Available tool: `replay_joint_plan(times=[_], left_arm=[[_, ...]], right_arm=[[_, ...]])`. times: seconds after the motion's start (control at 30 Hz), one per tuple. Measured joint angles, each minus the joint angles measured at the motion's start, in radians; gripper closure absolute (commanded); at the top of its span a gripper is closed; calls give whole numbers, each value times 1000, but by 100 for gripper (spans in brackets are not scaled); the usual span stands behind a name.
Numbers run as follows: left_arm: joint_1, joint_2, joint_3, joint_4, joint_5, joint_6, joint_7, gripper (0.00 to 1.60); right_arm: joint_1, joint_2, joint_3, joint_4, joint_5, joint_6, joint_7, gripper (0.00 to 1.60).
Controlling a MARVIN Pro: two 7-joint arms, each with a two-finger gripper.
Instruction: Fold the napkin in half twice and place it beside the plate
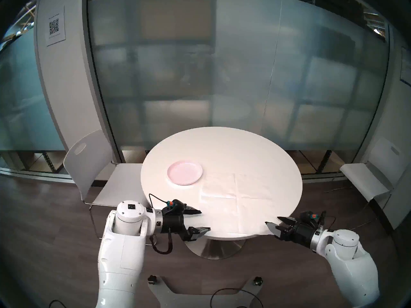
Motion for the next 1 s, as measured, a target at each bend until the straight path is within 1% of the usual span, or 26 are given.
replay_joint_plan(times=[0.3, 0.47, 0.7, 0.73, 0.8, 0.93, 0.97, 1.0], left_arm=[[-22, -5, 11, 68, 27, -18, 39, 0], [-34, -6, 15, 86, 30, -28, 51, 0], [-42, -7, 18, 90, 29, -36, 57, 0], [-42, -6, 18, 89, 29, -36, 56, 4], [-42, -6, 18, 88, 29, -37, 54, 19], [-42, -3, 18, 88, 29, -39, 44, 21], [-42, -2, 18, 88, 29, -39, 43, 39], [-41, -1, 18, 88, 29, -39, 42, 48]], right_arm=[[25, 6, -13, 19, -15, -5, 11, 0], [30, 11, -14, 28, -21, -5, 16, 0], [33, 20, -17, 34, -33, -4, 27, 0], [33, 21, -17, 34, -34, -4, 28, 0], [34, 22, -18, 35, -36, -4, 31, 0], [35, 25, -19, 36, -41, -4, 36, 0], [36, 25, -19, 36, -42, -4, 37, 0], [36, 26, -19, 36, -43, -4, 38, 0]])
